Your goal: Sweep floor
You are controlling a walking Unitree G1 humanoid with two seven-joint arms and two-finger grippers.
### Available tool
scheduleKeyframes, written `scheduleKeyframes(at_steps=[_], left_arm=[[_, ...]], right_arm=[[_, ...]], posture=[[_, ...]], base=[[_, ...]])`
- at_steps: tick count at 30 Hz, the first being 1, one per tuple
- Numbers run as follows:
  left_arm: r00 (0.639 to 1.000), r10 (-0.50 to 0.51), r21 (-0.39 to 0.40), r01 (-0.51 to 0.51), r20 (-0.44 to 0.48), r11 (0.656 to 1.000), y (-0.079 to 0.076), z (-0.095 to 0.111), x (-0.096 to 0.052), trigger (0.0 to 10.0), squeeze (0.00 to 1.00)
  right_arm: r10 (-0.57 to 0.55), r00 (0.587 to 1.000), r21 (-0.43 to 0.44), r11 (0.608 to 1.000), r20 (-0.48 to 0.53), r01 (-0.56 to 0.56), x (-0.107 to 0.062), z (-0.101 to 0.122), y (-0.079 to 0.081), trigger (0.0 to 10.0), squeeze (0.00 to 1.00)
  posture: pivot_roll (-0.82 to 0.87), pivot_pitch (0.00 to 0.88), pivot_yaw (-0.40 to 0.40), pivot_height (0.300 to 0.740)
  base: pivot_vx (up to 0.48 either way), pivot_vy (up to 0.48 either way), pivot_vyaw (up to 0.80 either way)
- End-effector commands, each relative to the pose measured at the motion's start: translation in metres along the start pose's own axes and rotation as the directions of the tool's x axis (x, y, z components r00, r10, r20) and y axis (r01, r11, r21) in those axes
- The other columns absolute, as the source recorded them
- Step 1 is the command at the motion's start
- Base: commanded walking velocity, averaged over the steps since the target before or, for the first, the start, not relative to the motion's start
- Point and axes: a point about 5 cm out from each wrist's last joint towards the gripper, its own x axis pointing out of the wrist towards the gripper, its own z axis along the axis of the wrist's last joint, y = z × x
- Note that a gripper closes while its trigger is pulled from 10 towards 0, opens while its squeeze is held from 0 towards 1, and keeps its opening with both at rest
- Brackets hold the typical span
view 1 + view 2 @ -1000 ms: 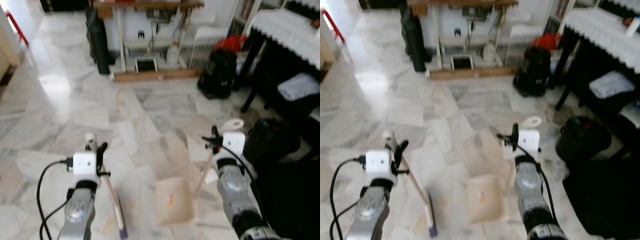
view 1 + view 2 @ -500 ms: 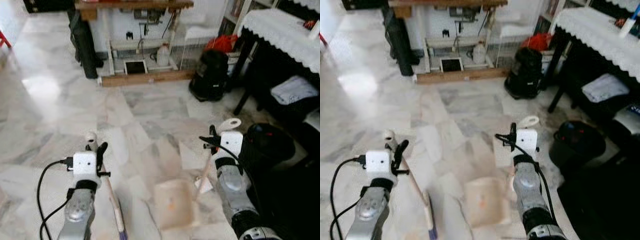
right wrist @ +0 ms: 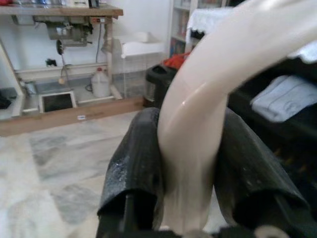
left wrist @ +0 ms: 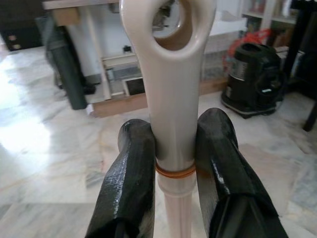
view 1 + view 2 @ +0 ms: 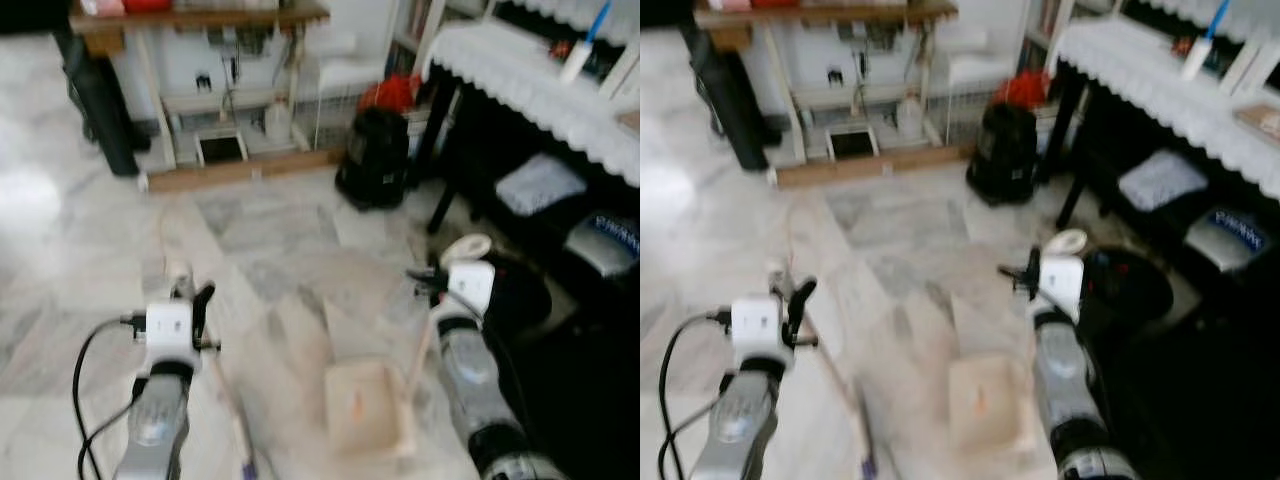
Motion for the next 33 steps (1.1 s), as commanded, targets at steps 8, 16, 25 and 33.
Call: scheduleKeyframes(at_steps=[8, 16, 25, 33], left_arm=[[0.999, -0.012, 0.004, 0.012, 0.036, 1.0, -0.0021, 0.0069, 0.0026, 10.0, 0.0], [0.999, -0.013, 0.002, 0.013, 0.038, 1.0, -0.0025, 0.0072, 0.0033, 10.0, 0.0], [0.999, -0.013, -0.002, 0.013, 0.041, 1.0, -0.002, 0.0075, 0.0037, 10.0, 0.0], [0.999, -0.016, -0.002, 0.016, 0.039, 1.0, -0.0026, 0.0071, 0.0036, 10.0, 0.0]], right_arm=[[-0.029, 0.999, 0.013, 0.999, 0.024, 0.029, 0.005, 0.0071, -0.0075, 10.0, 0.0], [-0.028, 0.999, 0.013, 1.0, 0.024, 0.028, 0.0054, 0.0075, -0.0076, 10.0, 0.0], [-0.031, 0.999, 0.015, 0.999, 0.022, 0.03, 0.0055, 0.0072, -0.0077, 10.0, 0.0], [-0.032, 0.999, 0.013, 0.999, 0.029, 0.032, 0.0053, 0.008, -0.0081, 10.0, 0.0]], posture=[[0.1, 0.084, -0.03, 0.74], [0.1, 0.084, -0.029, 0.74], [0.1, 0.087, -0.026, 0.74], [0.1, 0.087, -0.027, 0.74]], base=[[0.384, 0.0, -0.1], [0.355, 0.0, -0.8], [0.0, 0.0, -0.8], [0.0, 0.0, -0.8]])
